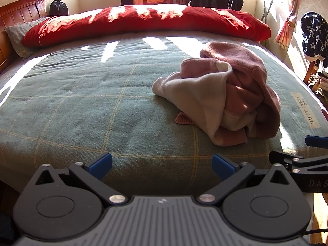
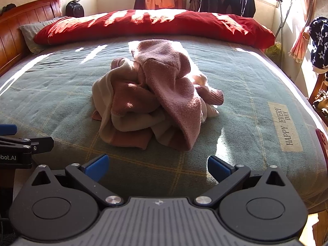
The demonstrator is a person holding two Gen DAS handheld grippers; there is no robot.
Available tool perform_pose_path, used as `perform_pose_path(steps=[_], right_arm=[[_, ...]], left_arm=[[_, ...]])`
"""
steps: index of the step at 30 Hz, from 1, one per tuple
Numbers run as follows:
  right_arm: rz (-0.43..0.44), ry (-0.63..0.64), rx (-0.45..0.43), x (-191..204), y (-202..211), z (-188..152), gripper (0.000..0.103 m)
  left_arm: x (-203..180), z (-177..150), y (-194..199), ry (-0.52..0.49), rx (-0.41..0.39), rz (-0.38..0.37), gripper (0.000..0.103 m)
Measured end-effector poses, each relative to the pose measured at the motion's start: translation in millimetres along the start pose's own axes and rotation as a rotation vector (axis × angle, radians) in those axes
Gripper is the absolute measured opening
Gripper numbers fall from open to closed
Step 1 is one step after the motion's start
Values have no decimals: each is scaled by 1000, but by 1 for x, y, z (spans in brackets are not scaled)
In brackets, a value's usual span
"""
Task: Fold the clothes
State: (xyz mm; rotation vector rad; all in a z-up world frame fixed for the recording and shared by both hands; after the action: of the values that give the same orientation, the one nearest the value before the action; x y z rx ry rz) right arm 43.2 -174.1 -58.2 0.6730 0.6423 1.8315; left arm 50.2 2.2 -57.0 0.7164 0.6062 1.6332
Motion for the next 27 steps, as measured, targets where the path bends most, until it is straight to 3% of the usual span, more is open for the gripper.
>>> perform_pose_path(steps=[21, 27], right_arm=[[12, -14, 18, -11, -15, 8, 103], [23, -2, 27, -14, -24, 24, 103]], left_arm=[[-5, 11, -21, -13, 29, 10, 103], [-7, 22, -34, 4, 46, 7, 103]])
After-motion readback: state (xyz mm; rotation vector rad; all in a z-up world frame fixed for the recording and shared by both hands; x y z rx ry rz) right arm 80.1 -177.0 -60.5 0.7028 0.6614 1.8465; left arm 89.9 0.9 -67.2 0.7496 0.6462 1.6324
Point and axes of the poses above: each gripper's, at about its wrist camera, not at the fingertips, and y roughly against the way its jaws point, x to its left, z to its top, the point moved 7 cm from there along -y, roughly the way its jaws point, and after that the axes turned 10 degrees about z, right-handed, at the moved point
